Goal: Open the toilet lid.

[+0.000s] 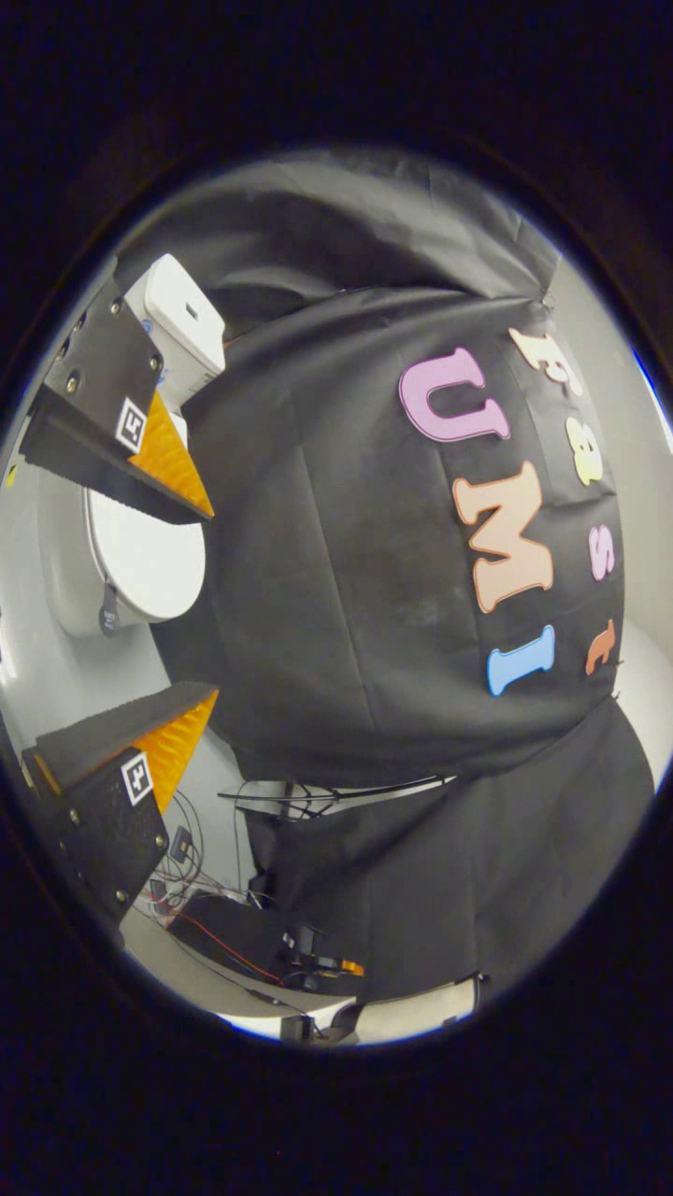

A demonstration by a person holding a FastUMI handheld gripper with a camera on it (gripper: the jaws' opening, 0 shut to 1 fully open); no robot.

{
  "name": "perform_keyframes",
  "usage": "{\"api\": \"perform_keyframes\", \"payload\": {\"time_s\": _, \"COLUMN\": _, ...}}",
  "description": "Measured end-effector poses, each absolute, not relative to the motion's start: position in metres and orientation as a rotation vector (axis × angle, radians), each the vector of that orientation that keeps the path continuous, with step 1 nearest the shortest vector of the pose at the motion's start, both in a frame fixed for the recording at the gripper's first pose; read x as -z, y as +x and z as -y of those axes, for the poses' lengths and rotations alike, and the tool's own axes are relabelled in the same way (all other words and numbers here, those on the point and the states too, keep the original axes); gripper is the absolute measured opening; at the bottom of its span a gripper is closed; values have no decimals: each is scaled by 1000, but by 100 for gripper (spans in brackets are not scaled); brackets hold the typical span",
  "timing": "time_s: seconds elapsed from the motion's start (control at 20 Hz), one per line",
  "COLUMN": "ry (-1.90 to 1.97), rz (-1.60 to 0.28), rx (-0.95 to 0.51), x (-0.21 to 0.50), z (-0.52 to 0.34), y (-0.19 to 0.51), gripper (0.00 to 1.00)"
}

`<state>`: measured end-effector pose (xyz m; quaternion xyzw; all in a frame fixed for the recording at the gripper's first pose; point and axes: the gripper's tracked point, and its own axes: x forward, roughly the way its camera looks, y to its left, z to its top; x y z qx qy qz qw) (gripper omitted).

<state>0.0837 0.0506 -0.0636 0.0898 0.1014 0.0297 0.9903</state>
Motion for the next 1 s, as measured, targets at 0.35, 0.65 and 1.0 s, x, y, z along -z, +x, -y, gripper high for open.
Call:
{"api": "perform_keyframes", "payload": {"time_s": 0.35, "ry": 251, "rz": -165, "rx": -43, "x": 67, "z": -49, "y": 97, "gripper": 91}}
{"api": "perform_keyframes", "payload": {"time_s": 0.65, "ry": 362, "rz": -172, "rx": -80, "x": 106, "z": -80, "y": 119, "gripper": 91}}
{"api": "perform_keyframes", "payload": {"time_s": 1.0, "ry": 472, "rz": -109, "rx": -133, "x": 125, "z": -125, "y": 141, "gripper": 91}}
